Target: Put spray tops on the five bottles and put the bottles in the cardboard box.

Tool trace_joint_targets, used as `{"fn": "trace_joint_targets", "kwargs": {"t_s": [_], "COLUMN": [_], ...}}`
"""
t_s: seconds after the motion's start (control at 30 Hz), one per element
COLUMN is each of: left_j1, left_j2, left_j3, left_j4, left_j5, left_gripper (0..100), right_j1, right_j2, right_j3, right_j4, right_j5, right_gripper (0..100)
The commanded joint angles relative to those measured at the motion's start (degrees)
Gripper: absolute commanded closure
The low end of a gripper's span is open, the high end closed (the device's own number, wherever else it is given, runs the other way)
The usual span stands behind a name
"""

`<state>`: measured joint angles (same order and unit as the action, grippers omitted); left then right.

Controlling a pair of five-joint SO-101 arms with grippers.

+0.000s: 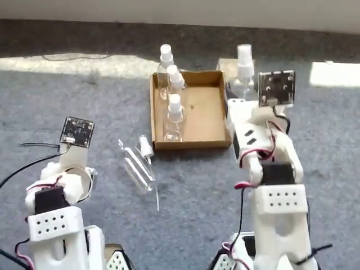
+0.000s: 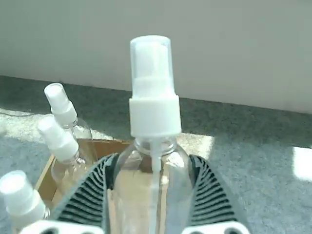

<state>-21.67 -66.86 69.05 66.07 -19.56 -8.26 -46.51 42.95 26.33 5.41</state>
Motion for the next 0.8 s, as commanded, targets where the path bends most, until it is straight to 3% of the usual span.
{"fn": "trace_joint_targets", "kwargs": {"t_s": [0.0,0.27,0.5,0.63,0.77], "left_j1": [-0.5,-1.3,-1.1,-1.1,-1.1], "left_j2": [-1.1,-1.1,-1.1,-1.1,-1.1], "left_j3": [3.5,5.1,5.8,5.8,5.8], "left_j4": [-5.9,-7.1,-7.2,-7.2,-7.1], "left_j5": [-0.1,0.0,0.0,0.0,0.0], "left_gripper": [84,84,84,84,84], "right_j1": [-0.7,-2.6,-2.6,-2.6,-2.6], "right_j2": [13.9,39.8,49.4,51.1,52.8], "right_j3": [-11.6,-20.7,-20.2,-17.5,-17.4], "right_j4": [-8.9,-28.6,-51.6,-53.2,-53.4], "right_j5": [0.3,0.4,-2.3,-10.2,-10.5], "right_gripper": [99.5,99.5,99.5,99.5,99.5]}}
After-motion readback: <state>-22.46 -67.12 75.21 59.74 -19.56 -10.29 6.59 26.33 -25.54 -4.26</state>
